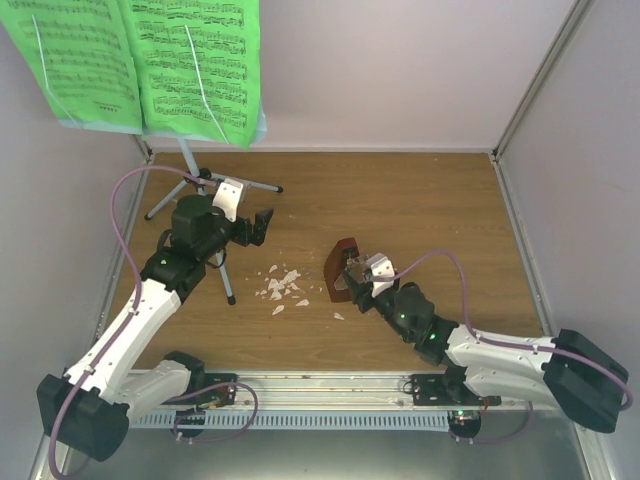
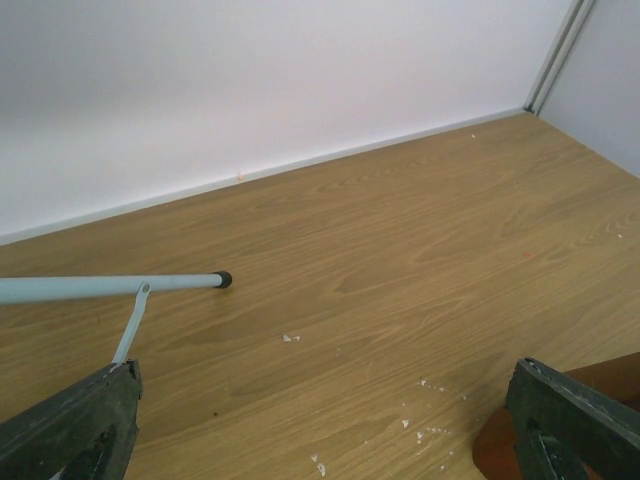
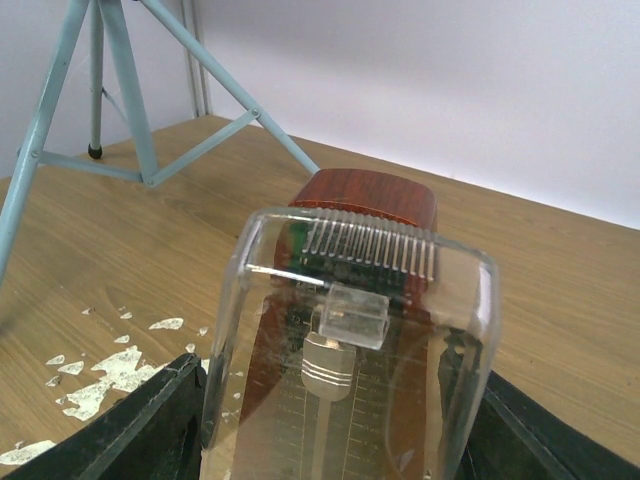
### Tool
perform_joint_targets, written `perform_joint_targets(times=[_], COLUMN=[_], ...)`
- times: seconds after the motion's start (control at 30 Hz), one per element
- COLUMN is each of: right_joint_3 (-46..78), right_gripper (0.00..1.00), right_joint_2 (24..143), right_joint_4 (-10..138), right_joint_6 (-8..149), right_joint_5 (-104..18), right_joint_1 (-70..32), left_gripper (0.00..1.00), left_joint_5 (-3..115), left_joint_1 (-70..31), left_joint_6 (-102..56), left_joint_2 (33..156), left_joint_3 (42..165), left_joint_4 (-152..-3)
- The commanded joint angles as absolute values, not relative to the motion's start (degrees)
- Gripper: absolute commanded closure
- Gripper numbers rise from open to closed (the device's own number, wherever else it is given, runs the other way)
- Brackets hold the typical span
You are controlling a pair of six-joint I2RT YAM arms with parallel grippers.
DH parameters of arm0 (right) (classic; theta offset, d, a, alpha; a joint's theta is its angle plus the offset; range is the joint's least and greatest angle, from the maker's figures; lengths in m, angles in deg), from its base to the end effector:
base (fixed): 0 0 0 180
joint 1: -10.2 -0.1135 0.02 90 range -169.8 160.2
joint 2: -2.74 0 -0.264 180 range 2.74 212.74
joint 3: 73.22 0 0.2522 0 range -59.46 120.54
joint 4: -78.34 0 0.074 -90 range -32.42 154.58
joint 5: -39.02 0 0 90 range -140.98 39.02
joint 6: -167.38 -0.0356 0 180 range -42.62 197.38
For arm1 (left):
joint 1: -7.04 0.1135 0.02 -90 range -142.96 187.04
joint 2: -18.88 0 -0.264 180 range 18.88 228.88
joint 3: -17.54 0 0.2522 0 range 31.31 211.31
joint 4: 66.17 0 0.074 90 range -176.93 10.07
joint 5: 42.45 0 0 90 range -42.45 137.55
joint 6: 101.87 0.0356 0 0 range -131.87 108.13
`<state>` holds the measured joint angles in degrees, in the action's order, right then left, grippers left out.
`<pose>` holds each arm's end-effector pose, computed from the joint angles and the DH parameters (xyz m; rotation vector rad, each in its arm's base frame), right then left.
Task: Pack up the instrument practice props
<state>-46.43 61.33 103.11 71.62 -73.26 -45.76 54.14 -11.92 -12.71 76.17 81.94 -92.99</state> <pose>0.1248 0.1606 0.1928 -0.4482 1.6472 0.4785 0.2167 -0.0788 0.3300 0.3803 1.8894 -0.3423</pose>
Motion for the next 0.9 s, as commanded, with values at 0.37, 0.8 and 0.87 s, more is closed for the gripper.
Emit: perform_joint_targets(times=[0.37, 0.8, 0.87], right_joint_3=[-47.2, -47.8, -48.0], right_gripper=[0.54, 0.54, 0.54], right_joint_2=[64.2, 69.0, 69.6], right_joint_4=[109.3, 112.9, 113.0], right_joint_6=[75.8, 74.8, 74.6], right_joint_5=[-74.8, -74.9, -75.0], right_joint_1=[-46.3, -46.3, -46.3], left_gripper=[0.01, 0.01, 0.01], left_joint_5=[54.2, 54.7, 54.8], left_joint_1=[-11.7, -11.6, -11.6], left_joint_6=[-12.2, -12.2, -12.2], left_joint_2=[76.2, 76.3, 76.2], left_joint_3=[81.2, 81.1, 81.1], left_joint_4=[-90.3, -90.2, -90.2])
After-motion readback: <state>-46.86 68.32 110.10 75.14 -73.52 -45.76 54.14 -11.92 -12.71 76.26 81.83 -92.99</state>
